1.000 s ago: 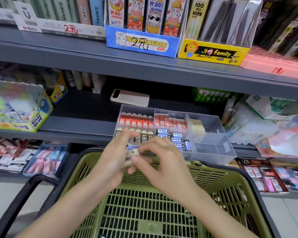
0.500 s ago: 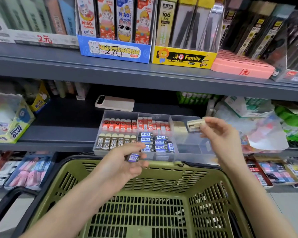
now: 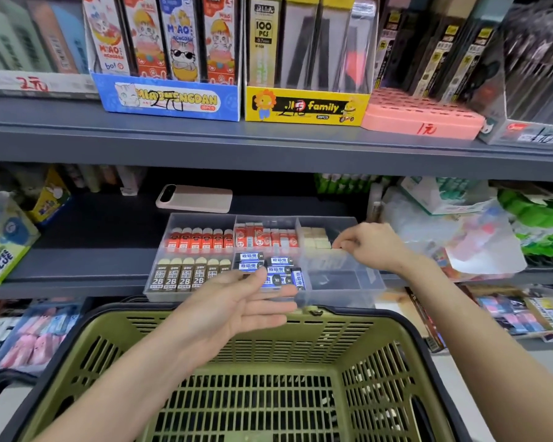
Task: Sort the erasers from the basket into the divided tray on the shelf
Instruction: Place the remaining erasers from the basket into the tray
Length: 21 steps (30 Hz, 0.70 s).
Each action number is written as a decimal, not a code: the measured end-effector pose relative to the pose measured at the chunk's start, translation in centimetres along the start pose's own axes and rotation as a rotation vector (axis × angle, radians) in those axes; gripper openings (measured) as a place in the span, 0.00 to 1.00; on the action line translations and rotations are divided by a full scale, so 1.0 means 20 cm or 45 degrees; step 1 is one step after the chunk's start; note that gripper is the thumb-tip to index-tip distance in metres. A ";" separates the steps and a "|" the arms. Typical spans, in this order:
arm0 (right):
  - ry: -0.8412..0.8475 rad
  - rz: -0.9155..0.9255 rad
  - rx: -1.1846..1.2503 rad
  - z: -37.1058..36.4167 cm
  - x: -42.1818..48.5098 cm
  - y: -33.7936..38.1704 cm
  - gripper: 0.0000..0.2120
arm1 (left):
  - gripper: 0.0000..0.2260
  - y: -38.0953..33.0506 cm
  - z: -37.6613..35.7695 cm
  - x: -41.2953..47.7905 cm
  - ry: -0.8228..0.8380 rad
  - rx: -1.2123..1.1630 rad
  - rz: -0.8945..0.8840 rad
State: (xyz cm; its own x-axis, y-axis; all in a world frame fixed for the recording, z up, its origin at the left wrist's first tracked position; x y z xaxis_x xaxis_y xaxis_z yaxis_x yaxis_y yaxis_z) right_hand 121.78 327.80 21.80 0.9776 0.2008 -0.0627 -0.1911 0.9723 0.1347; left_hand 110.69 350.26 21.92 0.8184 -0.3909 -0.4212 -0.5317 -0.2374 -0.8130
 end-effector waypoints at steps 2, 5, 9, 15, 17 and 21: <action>0.026 -0.010 0.040 -0.02 -0.01 -0.02 0.14 | 0.11 0.01 0.02 0.02 -0.047 0.058 -0.029; -0.111 -0.011 -0.044 0.00 -0.06 0.01 0.14 | 0.18 0.02 0.05 0.05 -0.140 0.124 -0.087; -0.465 0.173 0.524 0.09 -0.28 0.23 0.08 | 0.19 0.02 0.07 0.06 -0.226 0.115 -0.186; -0.165 0.151 1.409 0.03 -0.48 0.49 0.09 | 0.21 0.04 0.03 0.06 -0.175 0.143 -0.246; -0.147 0.103 1.553 0.02 -0.50 0.50 0.09 | 0.21 0.04 0.03 0.05 -0.179 0.223 -0.259; -0.062 0.179 1.418 -0.01 -0.52 0.53 0.09 | 0.24 0.05 0.05 0.01 -0.225 0.402 -0.288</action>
State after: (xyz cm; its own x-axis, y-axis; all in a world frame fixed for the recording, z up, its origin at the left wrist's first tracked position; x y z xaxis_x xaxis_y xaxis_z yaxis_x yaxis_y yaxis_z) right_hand 109.55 335.95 23.64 0.9606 0.2716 0.0580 -0.1385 0.2875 0.9477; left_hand 110.51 350.87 20.75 0.9461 -0.1953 -0.2582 -0.2642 -0.0048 -0.9645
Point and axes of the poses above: each hand's wrist, its own x-axis towards the middle knuckle, its own z-axis out of the back of the hand, y = z × x, the point moved 6 cm from there along x, towards the middle knuckle, and after that the axes turned 2 degrees about x, right-handed, at the moved point
